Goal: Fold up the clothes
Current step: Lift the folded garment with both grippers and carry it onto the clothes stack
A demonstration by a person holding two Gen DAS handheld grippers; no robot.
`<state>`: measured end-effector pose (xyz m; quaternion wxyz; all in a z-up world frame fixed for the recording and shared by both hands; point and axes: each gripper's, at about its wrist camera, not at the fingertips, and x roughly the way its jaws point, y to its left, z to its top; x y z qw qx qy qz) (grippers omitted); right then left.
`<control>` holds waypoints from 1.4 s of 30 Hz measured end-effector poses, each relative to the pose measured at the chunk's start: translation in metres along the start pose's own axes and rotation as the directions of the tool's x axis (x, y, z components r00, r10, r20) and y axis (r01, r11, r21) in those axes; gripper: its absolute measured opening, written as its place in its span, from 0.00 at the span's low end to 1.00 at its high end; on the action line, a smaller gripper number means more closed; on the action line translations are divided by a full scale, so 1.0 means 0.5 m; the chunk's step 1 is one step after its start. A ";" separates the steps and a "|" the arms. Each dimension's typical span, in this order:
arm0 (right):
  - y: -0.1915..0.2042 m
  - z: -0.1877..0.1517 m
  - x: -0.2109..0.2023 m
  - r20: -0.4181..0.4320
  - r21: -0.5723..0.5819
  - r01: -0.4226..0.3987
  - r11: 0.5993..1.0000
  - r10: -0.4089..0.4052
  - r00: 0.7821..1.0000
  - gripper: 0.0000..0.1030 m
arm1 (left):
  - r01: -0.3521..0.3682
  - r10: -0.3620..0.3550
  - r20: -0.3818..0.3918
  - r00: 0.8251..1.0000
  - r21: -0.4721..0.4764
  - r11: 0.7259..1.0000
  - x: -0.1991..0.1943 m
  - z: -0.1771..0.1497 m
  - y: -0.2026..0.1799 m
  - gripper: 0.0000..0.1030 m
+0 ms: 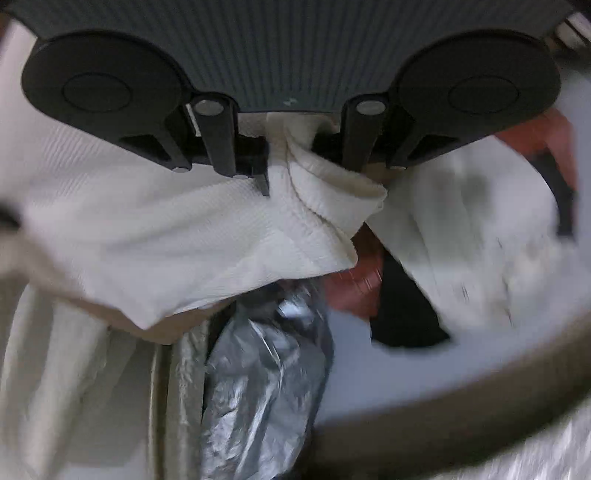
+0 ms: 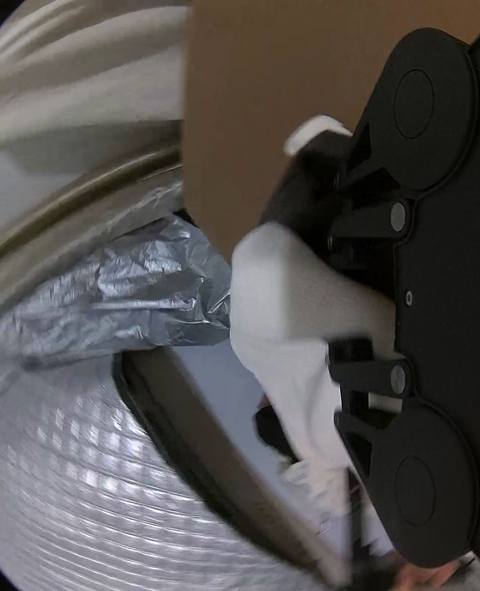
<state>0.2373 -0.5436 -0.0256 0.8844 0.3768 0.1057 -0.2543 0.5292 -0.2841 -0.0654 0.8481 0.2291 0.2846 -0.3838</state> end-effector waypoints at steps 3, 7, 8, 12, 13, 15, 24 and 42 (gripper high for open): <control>0.004 0.033 -0.018 0.018 0.008 -0.014 1.000 0.014 1.000 0.26 | -0.001 0.000 0.011 1.000 0.041 0.999 -0.004 -0.004 -0.006 0.16; 0.077 0.044 -0.076 0.117 -0.129 -0.007 0.992 0.023 0.993 0.24 | 0.050 -0.050 0.046 0.998 0.006 0.999 -0.035 -0.005 0.013 0.17; 0.076 0.036 -0.073 0.119 -0.140 0.038 0.989 -0.021 0.993 0.25 | 0.058 -0.058 0.048 0.997 0.000 0.998 -0.038 -0.002 0.014 0.17; 0.065 0.005 -0.032 0.079 -0.258 0.301 0.918 -0.291 0.954 0.62 | 0.032 -0.032 -0.026 0.999 0.000 0.999 -0.010 0.002 0.015 0.36; 0.066 0.003 -0.040 0.102 -0.279 0.326 0.903 -0.309 0.945 0.64 | 0.029 -0.030 -0.030 0.999 -0.042 0.999 -0.013 0.005 0.029 0.41; 0.070 0.019 -0.074 0.146 -0.260 0.338 0.905 -0.309 0.940 0.64 | 0.029 -0.028 0.010 1.000 -0.083 0.996 -0.040 0.011 0.049 0.42; 0.108 0.088 -0.169 0.233 -0.355 0.164 0.920 -0.083 0.969 0.56 | 0.212 -0.222 0.142 0.965 0.083 0.974 -0.152 -0.001 -0.004 0.39; 0.020 0.093 -0.004 -0.092 -0.233 0.136 0.963 -0.161 0.983 0.00 | 0.035 -0.043 -0.119 0.992 -0.069 0.997 0.032 0.011 -0.037 0.42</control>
